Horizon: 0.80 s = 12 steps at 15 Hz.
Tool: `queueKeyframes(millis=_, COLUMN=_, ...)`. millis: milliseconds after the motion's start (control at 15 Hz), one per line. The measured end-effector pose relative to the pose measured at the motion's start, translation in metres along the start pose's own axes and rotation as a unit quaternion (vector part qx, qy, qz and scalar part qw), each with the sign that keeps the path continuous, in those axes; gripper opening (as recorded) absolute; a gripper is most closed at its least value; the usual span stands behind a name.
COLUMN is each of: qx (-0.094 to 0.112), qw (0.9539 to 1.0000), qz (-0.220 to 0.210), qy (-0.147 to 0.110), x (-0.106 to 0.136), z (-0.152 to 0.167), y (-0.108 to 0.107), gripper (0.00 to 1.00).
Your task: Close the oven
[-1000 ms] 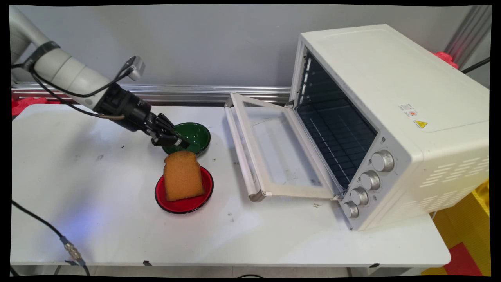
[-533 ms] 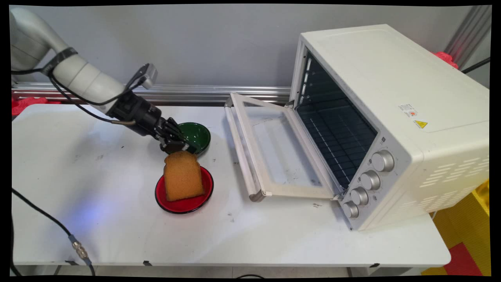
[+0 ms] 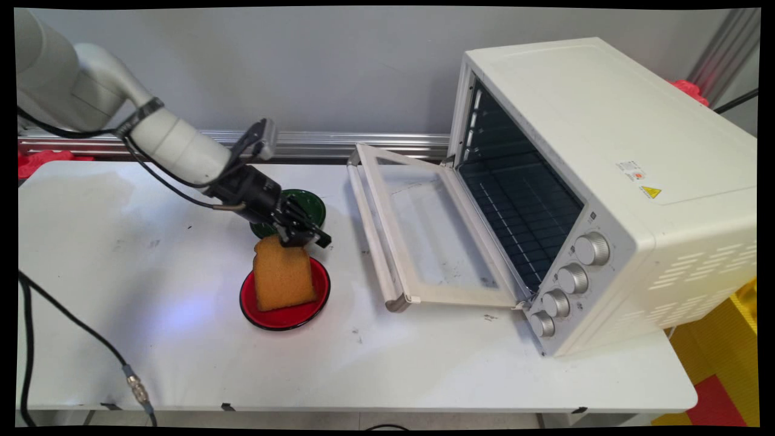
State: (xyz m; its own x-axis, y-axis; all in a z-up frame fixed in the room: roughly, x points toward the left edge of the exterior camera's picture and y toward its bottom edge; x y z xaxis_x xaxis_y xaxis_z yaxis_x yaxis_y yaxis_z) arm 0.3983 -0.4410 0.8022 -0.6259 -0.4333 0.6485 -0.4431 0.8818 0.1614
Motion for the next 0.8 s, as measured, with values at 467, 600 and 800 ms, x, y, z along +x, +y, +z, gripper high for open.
queueKeyframes(millis=467, qx=0.007, qw=0.9997, qz=0.021, qy=0.008, x=0.003, z=0.038, y=-0.005, gripper=0.00)
queueKeyframes(millis=600, qx=0.011, qw=0.9995, qz=0.027, qy=0.012, x=0.004, z=0.047, y=-0.007, gripper=0.00)
queueKeyframes(millis=800, qx=0.014, qw=0.9992, qz=0.034, qy=0.017, x=0.005, z=0.058, y=-0.009, gripper=0.00)
